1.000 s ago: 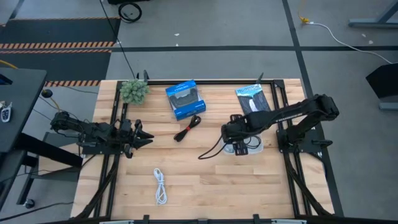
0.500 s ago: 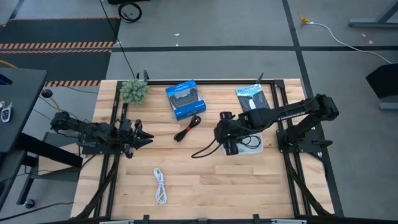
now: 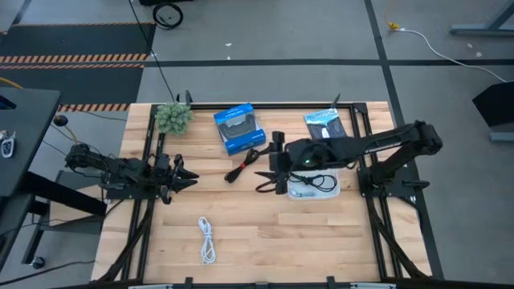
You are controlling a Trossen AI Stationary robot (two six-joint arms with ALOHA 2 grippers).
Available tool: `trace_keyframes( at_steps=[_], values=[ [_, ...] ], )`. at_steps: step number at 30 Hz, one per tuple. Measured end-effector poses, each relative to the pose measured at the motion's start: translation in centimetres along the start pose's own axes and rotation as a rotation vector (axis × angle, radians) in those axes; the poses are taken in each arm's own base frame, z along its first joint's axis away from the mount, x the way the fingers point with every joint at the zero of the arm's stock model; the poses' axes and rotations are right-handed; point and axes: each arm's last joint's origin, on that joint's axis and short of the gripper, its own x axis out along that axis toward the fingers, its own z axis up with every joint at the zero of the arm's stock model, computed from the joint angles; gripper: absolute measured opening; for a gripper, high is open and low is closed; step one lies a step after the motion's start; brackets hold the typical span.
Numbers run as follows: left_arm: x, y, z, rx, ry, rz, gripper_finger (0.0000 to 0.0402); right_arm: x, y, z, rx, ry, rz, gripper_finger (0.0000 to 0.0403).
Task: Pick and place USB-C Cables
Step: Put the black USB cable into the white bin
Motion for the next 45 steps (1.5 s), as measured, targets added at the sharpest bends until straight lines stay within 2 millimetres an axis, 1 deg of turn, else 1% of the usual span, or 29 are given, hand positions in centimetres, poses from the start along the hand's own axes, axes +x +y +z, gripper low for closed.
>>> trace_keyframes(
  at_steps=[4, 8, 12, 16, 21, 27, 31, 33, 35, 37, 41, 45],
  values=[
    [0.0, 0.0, 0.0, 0.0, 0.001, 0.001, 0.0107, -2.7, -0.3, 0.9, 0.018, -0.033, 0.004, 0.0259],
    [0.0, 0.0, 0.0, 0.0, 0.001, 0.001, 0.0107, -6.3, -1.1, 1.6, 0.055, -0.077, -0.001, 0.0259],
    [0.0, 0.0, 0.0, 0.0, 0.001, 0.001, 0.0107, -9.1, -1.6, 1.8, 0.116, -0.092, 0.006, 0.0259],
    [0.0, -0.2, 0.5, -0.02, -0.045, -0.018, 0.0107, -11.0, -1.5, 1.3, 0.134, -0.082, 0.034, 0.0259],
    [-0.1, -0.5, 1.2, -0.046, -0.119, -0.048, 0.0107, -12.3, -0.7, -0.2, 0.115, -0.067, 0.043, 0.0259],
    [-0.2, -0.7, 2.0, -0.074, -0.2, -0.08, 0.0107, -13.4, -0.3, -2.0, 0.141, -0.083, -0.006, 0.0259],
    [-0.2, -0.7, 2.1, -0.075, -0.205, -0.082, 0.0107, -13.7, -0.2, -3.2, 0.166, -0.09, -0.055, 0.0259],
    [-0.2, -0.7, 2.1, -0.076, -0.207, -0.075, 0.0107, -13.9, -0.4, -3.2, 0.171, -0.114, -0.083, 0.0259],
    [-0.3, -0.6, 2.2, -0.072, -0.239, -0.027, 0.0107, -14.4, -0.6, -3.1, 0.179, -0.13, -0.11, 0.0259],
    [-0.3, -0.3, 2.3, -0.048, -0.265, 0.067, 0.0107, -14.7, -0.8, -3.1, 0.185, -0.135, -0.132, 0.0259],
    [0.0, 0.5, 1.7, -0.006, -0.235, 0.275, 0.0107, -15.0, -1.0, -2.8, 0.195, -0.172, -0.148, 0.0259],
    [0.7, 1.1, 1.1, 0.041, -0.169, 0.347, 0.0107, -14.8, -1.3, -2.6, 0.195, -0.194, -0.165, 0.0259]
  ],
)
